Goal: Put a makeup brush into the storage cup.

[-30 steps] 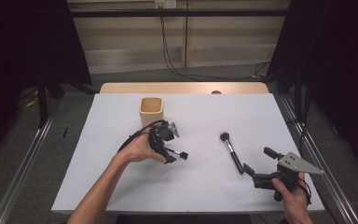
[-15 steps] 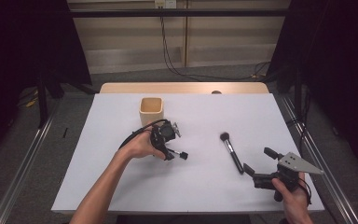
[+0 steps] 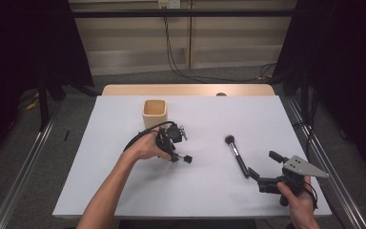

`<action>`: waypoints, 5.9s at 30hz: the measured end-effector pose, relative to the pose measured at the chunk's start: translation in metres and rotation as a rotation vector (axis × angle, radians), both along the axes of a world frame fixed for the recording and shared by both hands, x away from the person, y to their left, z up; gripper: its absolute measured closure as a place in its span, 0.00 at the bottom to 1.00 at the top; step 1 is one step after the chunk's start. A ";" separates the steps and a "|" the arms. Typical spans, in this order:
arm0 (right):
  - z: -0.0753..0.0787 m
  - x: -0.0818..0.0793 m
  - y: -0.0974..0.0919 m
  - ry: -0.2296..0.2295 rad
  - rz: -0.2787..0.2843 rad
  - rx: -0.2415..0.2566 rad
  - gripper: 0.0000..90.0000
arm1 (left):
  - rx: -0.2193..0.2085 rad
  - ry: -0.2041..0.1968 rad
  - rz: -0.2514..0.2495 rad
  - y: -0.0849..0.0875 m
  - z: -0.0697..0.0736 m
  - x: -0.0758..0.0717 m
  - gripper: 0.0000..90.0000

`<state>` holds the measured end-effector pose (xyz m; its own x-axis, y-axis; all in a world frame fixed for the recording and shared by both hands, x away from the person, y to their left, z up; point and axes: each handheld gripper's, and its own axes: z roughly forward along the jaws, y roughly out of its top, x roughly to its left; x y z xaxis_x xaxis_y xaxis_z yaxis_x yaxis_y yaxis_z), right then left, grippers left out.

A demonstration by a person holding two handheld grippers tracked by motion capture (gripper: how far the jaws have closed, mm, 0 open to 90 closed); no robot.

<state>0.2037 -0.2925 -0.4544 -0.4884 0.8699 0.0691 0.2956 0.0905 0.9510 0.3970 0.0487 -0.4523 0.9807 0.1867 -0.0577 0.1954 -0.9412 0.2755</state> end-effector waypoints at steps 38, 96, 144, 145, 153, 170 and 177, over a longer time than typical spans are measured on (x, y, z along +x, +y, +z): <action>-0.001 0.000 -0.001 0.013 -0.003 -0.006 0.00 | 0.024 0.072 0.005 -0.002 0.003 0.004 0.95; -0.001 0.000 -0.001 0.010 0.000 -0.001 0.00 | -0.571 -0.100 0.250 0.060 0.034 -0.020 0.95; -0.001 0.000 0.000 0.000 0.012 0.002 0.00 | -0.947 -0.322 0.439 0.108 0.072 -0.028 0.95; -0.001 0.000 0.000 0.000 0.012 0.003 0.00 | -0.946 -0.330 0.439 0.108 0.074 -0.027 0.95; -0.001 0.001 0.000 -0.001 0.014 -0.001 0.00 | -0.968 -0.357 0.449 0.111 0.087 -0.023 0.95; -0.001 0.000 0.001 -0.003 0.016 0.001 0.00 | -0.984 -0.400 0.495 0.116 0.100 -0.009 0.95; -0.001 0.001 0.001 -0.001 0.018 0.002 0.00 | -0.991 -0.426 0.515 0.116 0.105 0.000 0.95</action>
